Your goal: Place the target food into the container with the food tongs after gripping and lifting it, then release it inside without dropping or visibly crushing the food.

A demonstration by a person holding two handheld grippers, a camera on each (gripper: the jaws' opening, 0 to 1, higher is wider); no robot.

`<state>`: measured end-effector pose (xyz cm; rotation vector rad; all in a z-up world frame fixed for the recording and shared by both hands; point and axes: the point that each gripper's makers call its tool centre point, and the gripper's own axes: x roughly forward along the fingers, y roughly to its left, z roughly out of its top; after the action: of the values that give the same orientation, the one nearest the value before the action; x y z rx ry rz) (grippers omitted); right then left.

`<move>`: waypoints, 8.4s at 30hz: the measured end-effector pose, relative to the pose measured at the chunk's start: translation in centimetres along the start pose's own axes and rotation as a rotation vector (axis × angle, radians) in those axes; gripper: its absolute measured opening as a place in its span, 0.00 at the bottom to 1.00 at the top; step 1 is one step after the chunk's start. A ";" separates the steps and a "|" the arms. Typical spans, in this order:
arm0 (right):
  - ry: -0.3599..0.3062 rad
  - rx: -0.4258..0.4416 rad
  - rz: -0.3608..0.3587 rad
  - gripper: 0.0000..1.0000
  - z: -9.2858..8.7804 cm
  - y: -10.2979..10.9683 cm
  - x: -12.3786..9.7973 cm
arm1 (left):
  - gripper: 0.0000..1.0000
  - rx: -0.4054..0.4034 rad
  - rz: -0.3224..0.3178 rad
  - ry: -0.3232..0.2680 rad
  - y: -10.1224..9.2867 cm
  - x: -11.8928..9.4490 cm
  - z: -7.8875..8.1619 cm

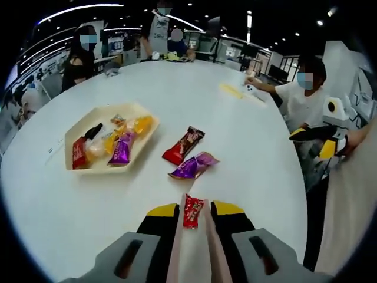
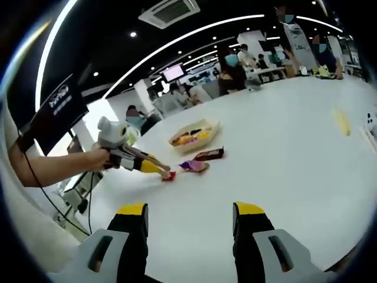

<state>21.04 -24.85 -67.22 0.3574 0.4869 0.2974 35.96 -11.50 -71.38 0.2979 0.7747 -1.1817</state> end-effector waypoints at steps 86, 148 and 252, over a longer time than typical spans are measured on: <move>-0.052 0.105 -0.108 0.55 -1.3 -2.0 -1.2 | 0.21 0.362 -0.112 0.182 -0.6 1.3 -1.8; -0.093 0.139 -0.087 0.55 -0.8 -3.4 -0.1 | 0.23 -0.205 0.230 0.073 -0.4 -0.4 -1.7; -0.108 0.238 -0.178 0.53 -1.7 -7.0 -0.4 | 0.17 -0.070 0.391 -0.026 16.2 2.5 11.7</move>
<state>21.19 -30.87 -71.24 0.5555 0.4455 0.0466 55.60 -14.07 -67.67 0.3571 0.6953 -0.7874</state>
